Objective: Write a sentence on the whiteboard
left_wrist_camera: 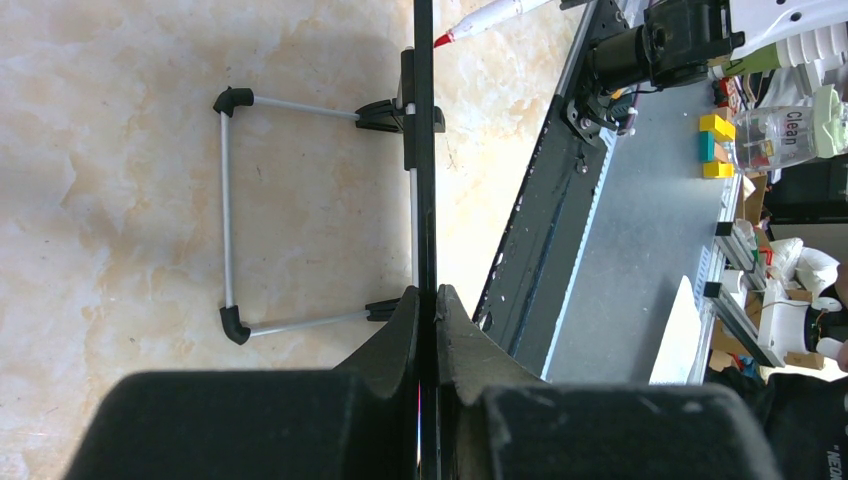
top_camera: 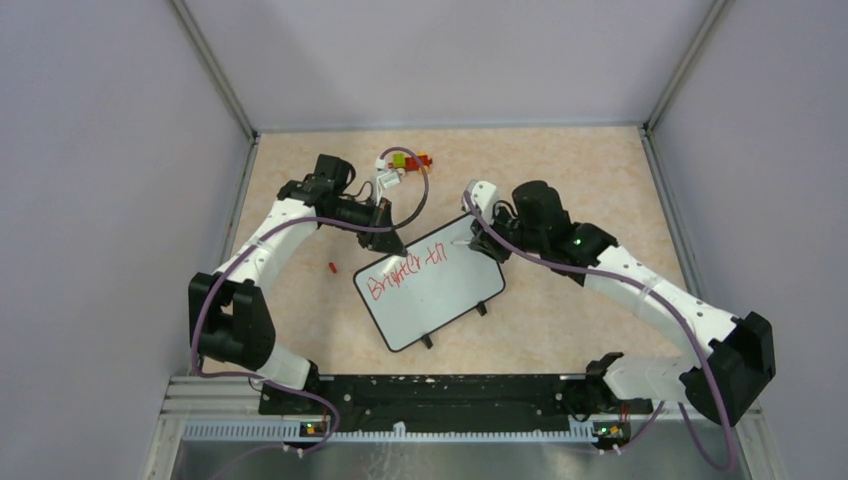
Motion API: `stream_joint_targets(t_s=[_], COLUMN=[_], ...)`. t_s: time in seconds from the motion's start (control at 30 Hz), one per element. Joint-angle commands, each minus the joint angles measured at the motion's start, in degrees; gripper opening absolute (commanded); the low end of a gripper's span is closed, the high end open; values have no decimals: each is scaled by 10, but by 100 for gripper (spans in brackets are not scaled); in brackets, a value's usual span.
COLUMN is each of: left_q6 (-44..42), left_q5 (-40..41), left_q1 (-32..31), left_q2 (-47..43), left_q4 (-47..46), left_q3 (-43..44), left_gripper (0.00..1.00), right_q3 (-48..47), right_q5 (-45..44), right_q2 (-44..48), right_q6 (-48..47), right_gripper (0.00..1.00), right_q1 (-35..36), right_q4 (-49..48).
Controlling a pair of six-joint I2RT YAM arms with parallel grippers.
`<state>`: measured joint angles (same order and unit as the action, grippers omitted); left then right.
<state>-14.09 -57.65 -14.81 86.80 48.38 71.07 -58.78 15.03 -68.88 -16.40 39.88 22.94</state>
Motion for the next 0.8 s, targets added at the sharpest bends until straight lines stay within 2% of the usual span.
stream_joint_targets(t_s=[0.0, 0.4, 0.77], left_q6=[-12, -13, -14], left_q5=[-18, -17, -18], left_q1=[-6, -6, -6], left_q2=[6, 7, 9], left_q4=[15, 15, 14], left_q3=[-5, -6, -7], left_gripper=[0, 0, 0], right_q3=[-37, -40, 8], right_q5=[4, 27, 28], right_q2=[-11, -32, -20], right_q6=[7, 8, 6], right_gripper=[0, 0, 0], right_q1=[-4, -3, 2], right_q4=[-31, -31, -24])
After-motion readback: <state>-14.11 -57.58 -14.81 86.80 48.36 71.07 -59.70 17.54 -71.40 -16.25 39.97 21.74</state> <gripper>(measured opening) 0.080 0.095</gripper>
